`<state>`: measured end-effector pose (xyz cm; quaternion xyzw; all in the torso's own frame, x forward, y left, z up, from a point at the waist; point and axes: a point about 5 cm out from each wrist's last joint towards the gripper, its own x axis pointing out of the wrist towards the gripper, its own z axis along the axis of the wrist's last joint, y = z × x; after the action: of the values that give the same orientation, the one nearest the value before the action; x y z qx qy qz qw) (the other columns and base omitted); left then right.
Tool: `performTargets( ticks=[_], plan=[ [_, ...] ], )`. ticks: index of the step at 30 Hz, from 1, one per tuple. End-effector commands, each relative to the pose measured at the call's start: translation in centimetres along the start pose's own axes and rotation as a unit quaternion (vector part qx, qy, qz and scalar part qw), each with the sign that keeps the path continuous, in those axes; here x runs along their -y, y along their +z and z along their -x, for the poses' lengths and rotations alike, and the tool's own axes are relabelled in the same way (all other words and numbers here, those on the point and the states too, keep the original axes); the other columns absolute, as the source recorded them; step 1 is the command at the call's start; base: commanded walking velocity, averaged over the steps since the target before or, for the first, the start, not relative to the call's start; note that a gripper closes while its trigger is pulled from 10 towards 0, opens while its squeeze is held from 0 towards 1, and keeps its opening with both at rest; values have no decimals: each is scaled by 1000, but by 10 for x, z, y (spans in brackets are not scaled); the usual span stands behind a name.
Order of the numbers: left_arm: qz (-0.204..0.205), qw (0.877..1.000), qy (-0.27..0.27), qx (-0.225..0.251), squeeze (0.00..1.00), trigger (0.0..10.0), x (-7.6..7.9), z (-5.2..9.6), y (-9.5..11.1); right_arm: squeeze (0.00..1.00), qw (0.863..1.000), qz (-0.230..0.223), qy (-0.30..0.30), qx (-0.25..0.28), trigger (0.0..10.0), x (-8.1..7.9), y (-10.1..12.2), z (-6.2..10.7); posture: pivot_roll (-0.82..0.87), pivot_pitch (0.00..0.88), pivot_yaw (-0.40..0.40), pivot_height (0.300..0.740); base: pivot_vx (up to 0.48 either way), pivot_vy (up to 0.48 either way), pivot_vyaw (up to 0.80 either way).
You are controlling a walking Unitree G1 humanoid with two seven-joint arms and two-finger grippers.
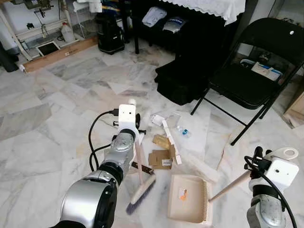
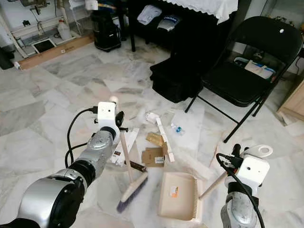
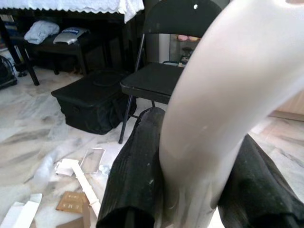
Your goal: Sweep floor
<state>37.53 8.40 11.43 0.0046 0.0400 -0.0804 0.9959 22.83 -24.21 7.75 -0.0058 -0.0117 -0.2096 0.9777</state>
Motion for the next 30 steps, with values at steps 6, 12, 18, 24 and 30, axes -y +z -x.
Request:
performTargets(
  ticks=[6, 12, 18, 24, 30],
  plan=[
    [-56, 998, -37, -3, 0, 10000, -21, 7, -9, 0, 1000, -4, 7, 10, 10000, -4, 6, -1, -250, 120, 22, 740, 0, 0, 0],
    [-18, 994, -13, 110, 0, 10000, -48, 12, 21, 0, 1000, -7, 8, 11, 10000, -5, 6, -2, -230, 120, 21, 740, 0, 0, 0],
    [19, 982, 16, 188, 0, 10000, -65, 12, 59, 0, 1000, -10, 13, 12, 10000, -9, 6, -4, -224, 115, 21, 740, 0, 0, 0],
    [22, 976, 20, 217, 0, 10000, -58, 8, 75, 0, 1000, -10, 13, 13, 10000, -9, 6, -4, -231, 111, 23, 740, 0, 0, 0],
    [0, 979, 29, 202, 0, 10000, -42, 4, 67, 0, 1000, -8, 11, 13, 10000, -7, 7, -4, -241, 114, 19, 740, 0, 0, 0]
  ],
)
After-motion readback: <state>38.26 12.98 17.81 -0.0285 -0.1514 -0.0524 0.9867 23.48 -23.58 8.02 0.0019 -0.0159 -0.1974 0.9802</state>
